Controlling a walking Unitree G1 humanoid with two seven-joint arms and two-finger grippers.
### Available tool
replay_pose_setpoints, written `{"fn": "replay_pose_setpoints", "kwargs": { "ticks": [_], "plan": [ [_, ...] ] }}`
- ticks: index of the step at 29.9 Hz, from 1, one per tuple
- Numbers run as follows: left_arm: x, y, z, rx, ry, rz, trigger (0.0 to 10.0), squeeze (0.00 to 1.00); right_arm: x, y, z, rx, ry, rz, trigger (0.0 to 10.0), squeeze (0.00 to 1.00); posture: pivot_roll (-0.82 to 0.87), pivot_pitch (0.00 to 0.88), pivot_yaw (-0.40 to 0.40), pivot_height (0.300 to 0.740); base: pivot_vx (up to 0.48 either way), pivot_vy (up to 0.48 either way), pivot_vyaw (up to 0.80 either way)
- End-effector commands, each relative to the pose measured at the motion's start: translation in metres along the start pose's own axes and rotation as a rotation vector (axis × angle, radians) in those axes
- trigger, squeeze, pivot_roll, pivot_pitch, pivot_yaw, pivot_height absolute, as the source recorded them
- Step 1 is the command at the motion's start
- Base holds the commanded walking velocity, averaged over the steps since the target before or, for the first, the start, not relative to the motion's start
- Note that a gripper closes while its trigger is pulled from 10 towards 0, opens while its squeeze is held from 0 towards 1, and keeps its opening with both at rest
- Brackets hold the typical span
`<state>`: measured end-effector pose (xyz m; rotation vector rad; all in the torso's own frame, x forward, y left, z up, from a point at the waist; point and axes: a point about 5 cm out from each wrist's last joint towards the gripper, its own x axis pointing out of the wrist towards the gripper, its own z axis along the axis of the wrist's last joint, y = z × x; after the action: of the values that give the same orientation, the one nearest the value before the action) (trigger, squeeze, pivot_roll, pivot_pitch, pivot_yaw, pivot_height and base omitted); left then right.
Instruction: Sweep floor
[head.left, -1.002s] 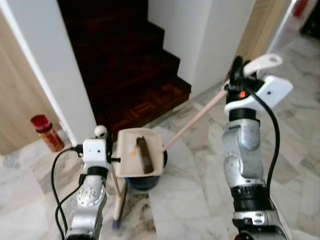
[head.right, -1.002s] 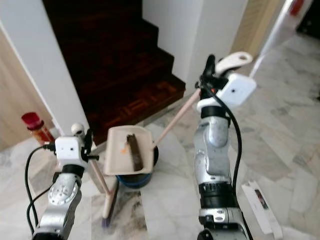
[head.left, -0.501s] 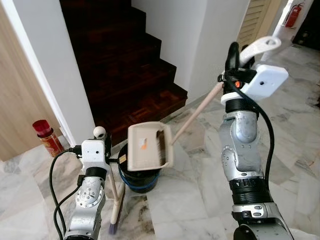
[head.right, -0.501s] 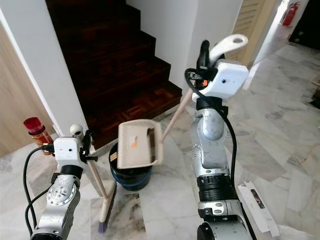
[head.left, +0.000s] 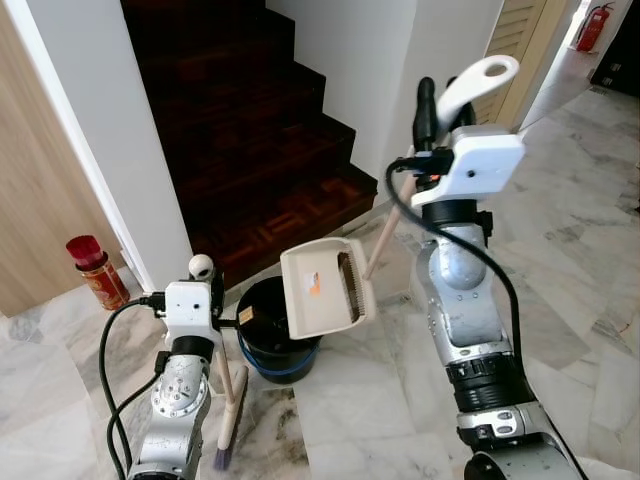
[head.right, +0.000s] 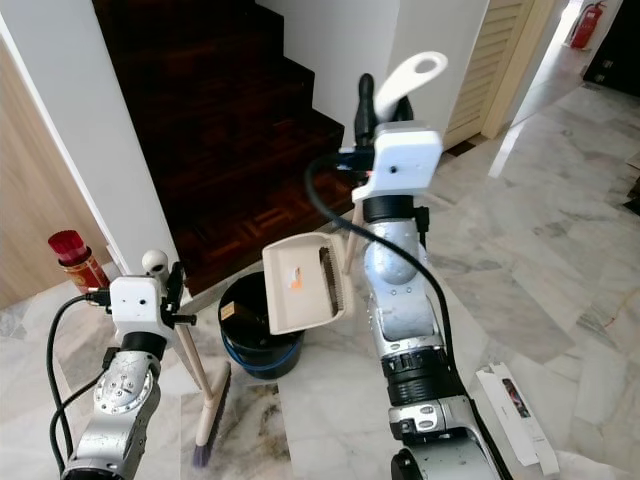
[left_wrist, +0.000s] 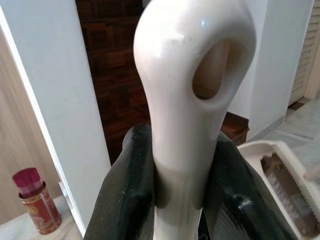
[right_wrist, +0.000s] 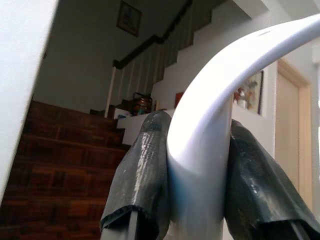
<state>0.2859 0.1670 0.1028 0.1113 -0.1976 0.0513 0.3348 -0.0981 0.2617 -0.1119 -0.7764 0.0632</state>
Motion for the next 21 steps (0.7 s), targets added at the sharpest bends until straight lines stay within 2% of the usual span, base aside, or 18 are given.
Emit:
{"fn": "replay_pose_setpoints", "kwargs": {
  "ticks": [1, 6, 13, 21],
  "plan": [
    [0.002, 0.000, 0.010, 0.003, -0.058, -0.007, 10.0, 0.00, 0.006, 0.001, 0.020, -0.034, -0.129, 0.007, 10.0, 0.00, 0.09, 0.000, -0.047, 0.740, 0.000, 0.000, 0.00],
    [0.002, 0.000, 0.010, 0.003, -0.059, -0.009, 10.0, 0.00, 0.005, 0.005, 0.025, -0.074, -0.175, 0.016, 10.0, 0.00, 0.09, 0.000, -0.049, 0.740, 0.000, 0.000, 0.00],
    [0.001, -0.001, 0.010, 0.009, -0.060, -0.016, 10.0, 0.00, 0.000, 0.020, 0.033, -0.140, -0.249, 0.078, 10.0, 0.00, 0.09, 0.000, -0.050, 0.740, 0.000, 0.000, 0.00],
    [0.001, -0.002, 0.010, 0.009, -0.059, -0.016, 10.0, 0.00, -0.003, 0.028, 0.032, -0.102, -0.236, 0.100, 10.0, 0.00, 0.09, 0.000, -0.052, 0.740, 0.000, 0.000, 0.00]
  ]
}}
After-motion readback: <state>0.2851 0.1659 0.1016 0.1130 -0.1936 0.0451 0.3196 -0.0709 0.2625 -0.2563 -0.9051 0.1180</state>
